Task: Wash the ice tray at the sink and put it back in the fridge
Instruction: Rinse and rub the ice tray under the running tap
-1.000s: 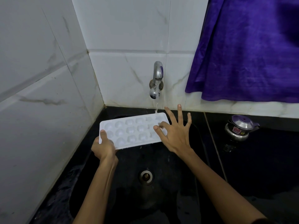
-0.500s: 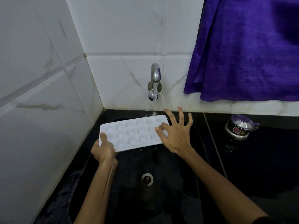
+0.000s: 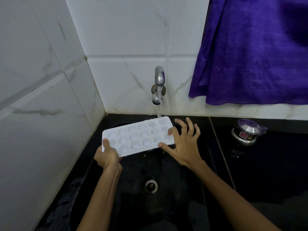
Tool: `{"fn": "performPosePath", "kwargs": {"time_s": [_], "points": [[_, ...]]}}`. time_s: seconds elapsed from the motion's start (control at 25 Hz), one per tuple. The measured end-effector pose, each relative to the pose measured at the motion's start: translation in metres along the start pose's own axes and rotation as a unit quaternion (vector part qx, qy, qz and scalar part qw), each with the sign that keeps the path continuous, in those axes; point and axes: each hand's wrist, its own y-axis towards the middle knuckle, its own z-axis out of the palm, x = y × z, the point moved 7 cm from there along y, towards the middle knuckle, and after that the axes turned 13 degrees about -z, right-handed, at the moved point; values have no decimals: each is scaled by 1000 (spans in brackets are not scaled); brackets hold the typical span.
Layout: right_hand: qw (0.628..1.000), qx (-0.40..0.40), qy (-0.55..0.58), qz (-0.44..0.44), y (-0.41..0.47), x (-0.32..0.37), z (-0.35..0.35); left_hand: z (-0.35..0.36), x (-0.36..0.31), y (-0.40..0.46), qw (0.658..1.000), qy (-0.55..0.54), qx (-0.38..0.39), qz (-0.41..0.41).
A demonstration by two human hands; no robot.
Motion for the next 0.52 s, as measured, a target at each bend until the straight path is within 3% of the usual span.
{"fn": "performPosePath", "kwargs": {"time_s": [0.12,0.52], "points": [[999,14,-12,-40,-8,1,-1,3,-5,2,1000,8,-3,20],[998,38,-50,0,-12,-10,-18,15,4,-5,999,25,22,15]]}}
